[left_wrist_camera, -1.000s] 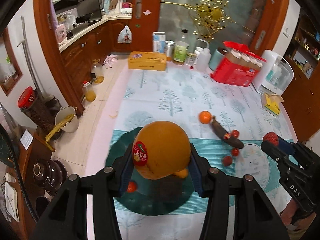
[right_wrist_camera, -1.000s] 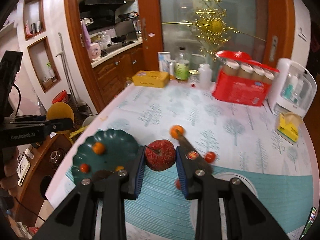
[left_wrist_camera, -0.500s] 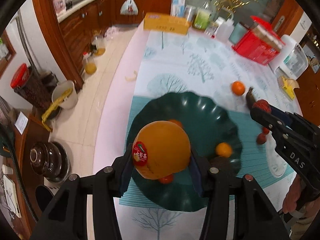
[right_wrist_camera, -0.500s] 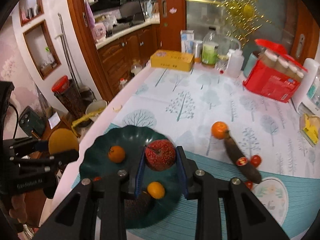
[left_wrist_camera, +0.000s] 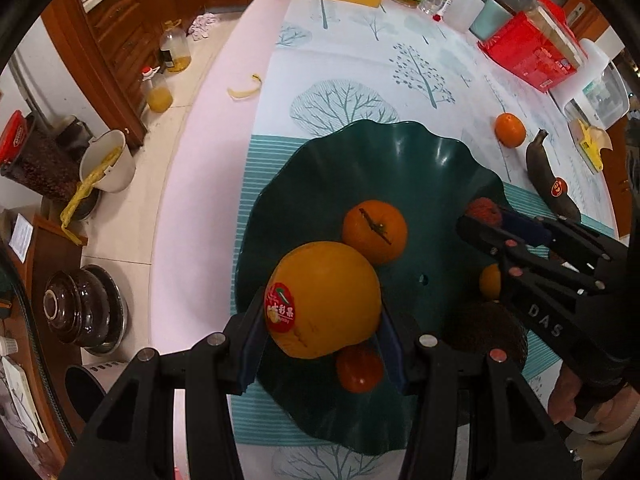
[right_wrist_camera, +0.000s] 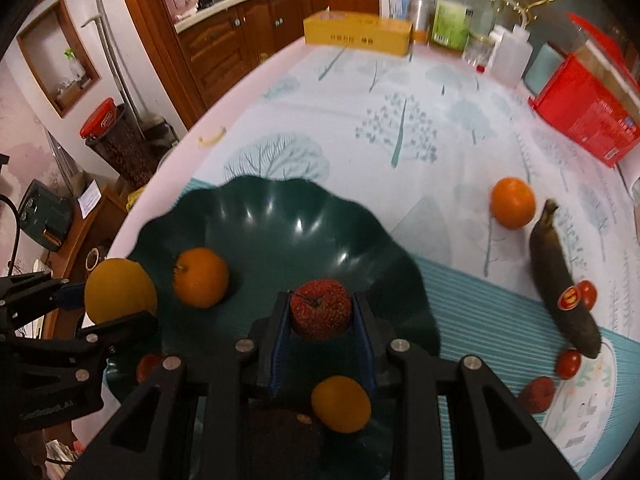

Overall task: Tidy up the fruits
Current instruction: 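Carry the grapefruit and red apple over the green plate and lower them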

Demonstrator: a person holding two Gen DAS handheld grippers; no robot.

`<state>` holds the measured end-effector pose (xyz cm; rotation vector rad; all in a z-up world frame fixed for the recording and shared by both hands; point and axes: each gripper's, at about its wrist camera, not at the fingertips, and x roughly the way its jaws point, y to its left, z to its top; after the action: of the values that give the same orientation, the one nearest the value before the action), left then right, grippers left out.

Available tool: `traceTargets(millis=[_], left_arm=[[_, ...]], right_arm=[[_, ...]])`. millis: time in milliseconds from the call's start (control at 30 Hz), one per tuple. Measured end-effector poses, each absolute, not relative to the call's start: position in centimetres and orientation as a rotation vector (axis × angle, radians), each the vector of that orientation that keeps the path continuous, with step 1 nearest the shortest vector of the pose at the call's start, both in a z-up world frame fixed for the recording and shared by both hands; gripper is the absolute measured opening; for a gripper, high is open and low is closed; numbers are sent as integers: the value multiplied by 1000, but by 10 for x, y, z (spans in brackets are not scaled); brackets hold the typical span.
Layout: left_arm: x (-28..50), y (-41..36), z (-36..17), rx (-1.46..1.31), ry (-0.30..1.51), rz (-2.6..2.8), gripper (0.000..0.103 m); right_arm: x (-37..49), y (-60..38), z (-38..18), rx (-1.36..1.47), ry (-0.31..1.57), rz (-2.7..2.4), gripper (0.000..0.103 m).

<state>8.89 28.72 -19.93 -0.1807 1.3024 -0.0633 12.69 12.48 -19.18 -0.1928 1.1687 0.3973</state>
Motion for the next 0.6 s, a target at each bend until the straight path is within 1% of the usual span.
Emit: traceTargets(millis=[200, 233, 300, 367, 467, 533, 600], left_arm=[[97, 277, -205, -163, 1315, -97, 49], [98, 275, -206, -160, 1316, -101, 49], [99, 275, -208, -162, 1322, -104, 50], [99, 274, -209, -158, 1334, -105, 50], [96, 273, -209, -157, 1338, -108, 54], [93, 272, -204, -154, 1326, -113, 58], [88, 273, -198, -150, 1310, -113, 68]], right_arm=[[130, 129, -203, -179, 1223, 435, 31], [131, 129, -204, -176, 1231, 440, 32], [130, 128, -205, -171, 1241, 439, 37], [129, 126, -205, -152, 1245, 443, 47], [125, 123, -202, -122, 1244, 456, 56], [122, 123, -198, -124, 1237, 458, 57], [120, 121, -194, -123, 1226, 459, 57]])
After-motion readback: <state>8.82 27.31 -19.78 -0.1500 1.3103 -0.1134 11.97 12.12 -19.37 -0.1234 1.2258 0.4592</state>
